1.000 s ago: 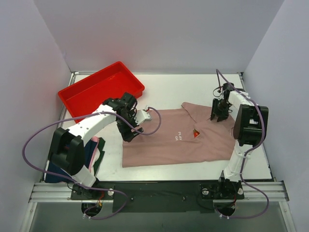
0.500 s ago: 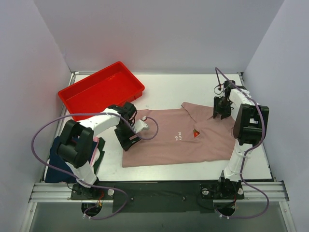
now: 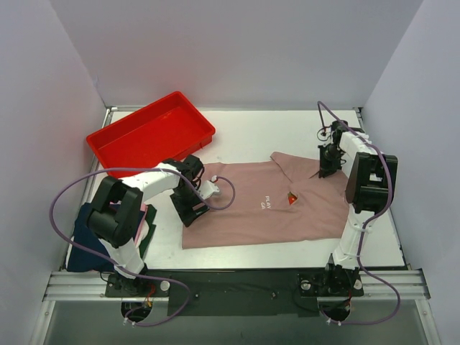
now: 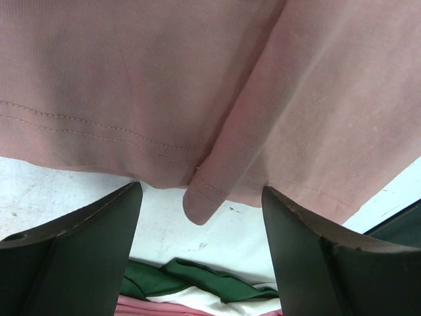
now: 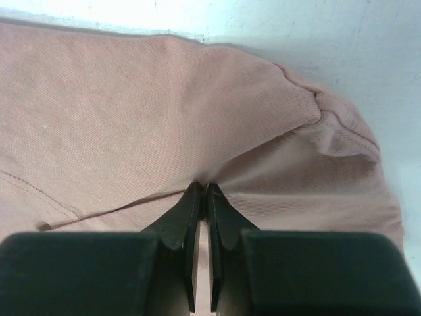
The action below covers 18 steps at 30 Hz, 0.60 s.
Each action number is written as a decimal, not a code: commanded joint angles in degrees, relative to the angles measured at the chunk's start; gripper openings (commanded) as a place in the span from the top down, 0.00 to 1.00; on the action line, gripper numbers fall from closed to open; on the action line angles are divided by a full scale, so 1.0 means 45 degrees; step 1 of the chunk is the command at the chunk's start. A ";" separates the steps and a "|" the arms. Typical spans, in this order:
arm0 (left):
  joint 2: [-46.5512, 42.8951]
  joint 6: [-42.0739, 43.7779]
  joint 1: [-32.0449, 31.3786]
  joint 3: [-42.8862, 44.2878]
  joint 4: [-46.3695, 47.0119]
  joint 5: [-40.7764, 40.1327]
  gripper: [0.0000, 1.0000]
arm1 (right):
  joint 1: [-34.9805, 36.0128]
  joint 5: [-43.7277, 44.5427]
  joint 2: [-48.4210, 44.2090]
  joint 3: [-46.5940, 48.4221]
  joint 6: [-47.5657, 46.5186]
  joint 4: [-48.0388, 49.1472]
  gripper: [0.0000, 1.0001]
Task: Fold and stack the t-shirts
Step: Grap the side of the flattened tshirt furthest away from the robot with both arms
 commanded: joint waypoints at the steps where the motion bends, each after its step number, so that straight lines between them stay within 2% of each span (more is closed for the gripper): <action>1: 0.0140 0.0084 0.0085 -0.0095 0.0416 0.0007 0.16 | -0.0083 0.0654 -0.0564 0.0226 -0.0331 -0.0704 1.00; 13: 0.0257 0.0240 0.0085 -0.0563 0.0651 -0.0266 0.16 | -0.0434 0.1320 -0.1132 0.0695 -0.0235 -0.0412 0.99; 15: 0.0218 0.0279 0.0066 -0.0583 0.0670 -0.0208 0.16 | -0.0571 0.1164 -0.1015 0.0656 -0.0156 -0.0392 0.94; 18: 0.0062 0.0377 0.0066 -0.0369 0.0534 -0.0130 0.16 | -0.0611 0.0773 -0.0800 0.0636 -0.0195 -0.0469 0.74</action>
